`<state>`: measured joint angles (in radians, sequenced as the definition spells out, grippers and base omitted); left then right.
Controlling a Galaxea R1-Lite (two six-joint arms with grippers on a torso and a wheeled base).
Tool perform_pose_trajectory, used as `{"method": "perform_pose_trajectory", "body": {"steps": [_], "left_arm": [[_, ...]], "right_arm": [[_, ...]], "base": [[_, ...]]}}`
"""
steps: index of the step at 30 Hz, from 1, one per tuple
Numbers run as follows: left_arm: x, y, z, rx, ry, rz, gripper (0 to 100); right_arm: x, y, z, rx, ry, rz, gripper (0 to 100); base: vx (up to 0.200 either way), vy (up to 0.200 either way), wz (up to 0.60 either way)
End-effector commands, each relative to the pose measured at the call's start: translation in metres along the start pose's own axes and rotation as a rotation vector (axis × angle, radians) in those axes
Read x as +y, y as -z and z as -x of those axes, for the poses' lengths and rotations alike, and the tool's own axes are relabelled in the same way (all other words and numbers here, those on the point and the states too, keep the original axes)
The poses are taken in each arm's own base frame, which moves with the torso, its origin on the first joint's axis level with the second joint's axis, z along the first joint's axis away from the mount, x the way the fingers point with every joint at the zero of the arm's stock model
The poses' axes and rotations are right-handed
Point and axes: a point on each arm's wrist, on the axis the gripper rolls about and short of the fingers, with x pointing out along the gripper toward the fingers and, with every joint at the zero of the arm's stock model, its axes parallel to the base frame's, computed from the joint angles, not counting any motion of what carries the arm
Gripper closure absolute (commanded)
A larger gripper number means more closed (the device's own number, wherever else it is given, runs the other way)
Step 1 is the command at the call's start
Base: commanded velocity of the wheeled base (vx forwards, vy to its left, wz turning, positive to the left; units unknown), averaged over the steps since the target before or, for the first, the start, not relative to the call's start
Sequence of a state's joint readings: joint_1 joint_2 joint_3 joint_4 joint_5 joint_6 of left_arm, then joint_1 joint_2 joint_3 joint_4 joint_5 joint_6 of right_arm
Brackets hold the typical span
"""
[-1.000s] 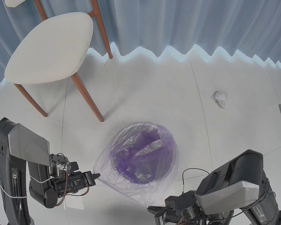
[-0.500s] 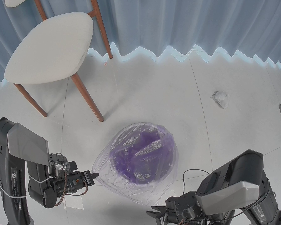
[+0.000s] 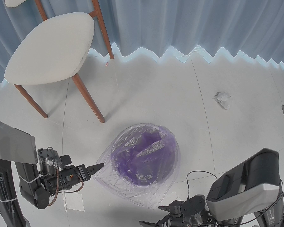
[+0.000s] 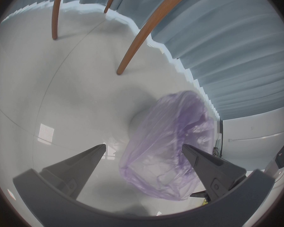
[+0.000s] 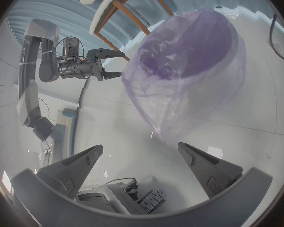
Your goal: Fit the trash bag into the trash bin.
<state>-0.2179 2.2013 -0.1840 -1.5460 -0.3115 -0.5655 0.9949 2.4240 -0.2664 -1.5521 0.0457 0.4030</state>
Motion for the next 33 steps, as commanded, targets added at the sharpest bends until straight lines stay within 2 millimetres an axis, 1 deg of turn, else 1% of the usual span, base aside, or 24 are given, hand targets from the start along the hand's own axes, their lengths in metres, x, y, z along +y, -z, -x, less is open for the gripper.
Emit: {"method": "perform_pose_trajectory", "body": {"steps": [1, 3, 4, 6, 7, 9, 10, 11, 12, 13, 15, 16, 17, 19, 21, 25, 27, 28, 29, 31, 32, 33], "left_arm": [[-0.026, -0.03, 0.038, -0.159, 0.081, -0.048, 0], [-0.029, -0.035, 0.044, -0.192, 0.09, -0.055, 0], [-0.032, -0.044, 0.053, -0.242, 0.101, -0.065, 0], [-0.037, -0.052, 0.063, -0.292, 0.118, -0.078, 0], [-0.04, -0.055, 0.069, -0.312, 0.136, -0.088, 0], [-0.046, -0.058, 0.077, -0.326, 0.176, -0.107, 0], [-0.047, -0.058, 0.078, -0.322, 0.188, -0.111, 0], [-0.051, -0.058, 0.084, -0.317, 0.229, -0.128, 0], [-0.052, -0.058, 0.086, -0.316, 0.237, -0.132, 0], [-0.056, -0.058, 0.093, -0.313, 0.279, -0.149, 0], [-0.06, -0.059, 0.098, -0.317, 0.313, -0.166, 0], [-0.064, -0.061, 0.104, -0.323, 0.346, -0.184, 0], [-0.067, -0.061, 0.107, -0.327, 0.365, -0.195, 0], [-0.074, -0.064, 0.116, -0.344, 0.419, -0.25, 0], [-0.079, -0.066, 0.123, -0.352, 0.467, -0.312, 0], [-0.087, -0.068, 0.132, -0.381, 0.514, -0.412, 0], [-0.089, -0.068, 0.133, -0.387, 0.521, -0.424, 0], [-0.094, -0.074, 0.13, -0.4, 0.546, -0.438, 0], [-0.097, -0.08, 0.127, -0.416, 0.556, -0.445, 0], [-0.1, -0.098, 0.111, -0.43, 0.555, -0.442, 0], [-0.1, -0.099, 0.111, -0.432, 0.555, -0.442, 0], [-0.107, -0.118, 0.104, -0.471, 0.555, -0.453, 0]], "right_arm": [[0.018, -0.033, 0.023, -0.145, -0.072, 0.01, 0], [0.02, -0.039, 0.027, -0.171, -0.082, 0.009, 0], [0.024, -0.047, 0.035, -0.209, -0.098, 0.011, 0], [0.028, -0.056, 0.045, -0.249, -0.115, 0.003, 0], [0.03, -0.06, 0.054, -0.27, -0.124, -0.006, 0], [0.033, -0.066, 0.066, -0.302, -0.146, -0.02, 0], [0.034, -0.067, 0.069, -0.308, -0.15, -0.024, 0], [0.035, -0.07, 0.076, -0.324, -0.16, -0.036, 0], [0.035, -0.071, 0.078, -0.328, -0.162, -0.037, 0], [0.035, -0.075, 0.087, -0.355, -0.166, -0.039, 0], [0.034, -0.081, 0.096, -0.395, -0.168, -0.046, 0], [0.032, -0.087, 0.106, -0.43, -0.17, -0.061, 0], [0.032, -0.088, 0.111, -0.443, -0.175, -0.071, 0], [0.029, -0.095, 0.125, -0.489, -0.195, -0.092, 0], [0.024, -0.107, 0.136, -0.54, -0.223, -0.093, 0], [0.021, -0.124, 0.136, -0.592, -0.259, -0.074, 0], [0.022, -0.128, 0.136, -0.606, -0.266, -0.072, 0], [0.023, -0.136, 0.133, -0.63, -0.274, -0.072, 0], [0.022, -0.139, 0.131, -0.638, -0.273, -0.073, 0], [0.018, -0.146, 0.127, -0.66, -0.262, -0.075, 0], [0.017, -0.146, 0.127, -0.662, -0.261, -0.075, 0], [0.016, -0.15, 0.128, -0.683, -0.256, -0.074, 0]], "base": [[0.0, 0.0, 0.0], [0.0, 0.0, 0.0], [0.0, 0.0, 0.0], [0.0, 0.0, 0.0], [0.0, 0.0, 0.0], [0.0, 0.0, 0.0], [0.0, 0.0, 0.0], [0.0, 0.0, 0.0], [0.0, 0.0, 0.0], [0.0, 0.0, 0.0], [0.0, 0.0, 0.0], [0.0, 0.0, 0.0], [0.0, 0.0, 0.0], [0.0, 0.0, 0.0], [0.0, 0.0, 0.0], [0.0, 0.0, 0.0], [0.0, 0.0, 0.0], [0.0, 0.0, 0.0], [0.0, 0.0, 0.0], [0.0, 0.0, 0.0], [0.0, 0.0, 0.0], [0.0, 0.0, 0.0]]}}
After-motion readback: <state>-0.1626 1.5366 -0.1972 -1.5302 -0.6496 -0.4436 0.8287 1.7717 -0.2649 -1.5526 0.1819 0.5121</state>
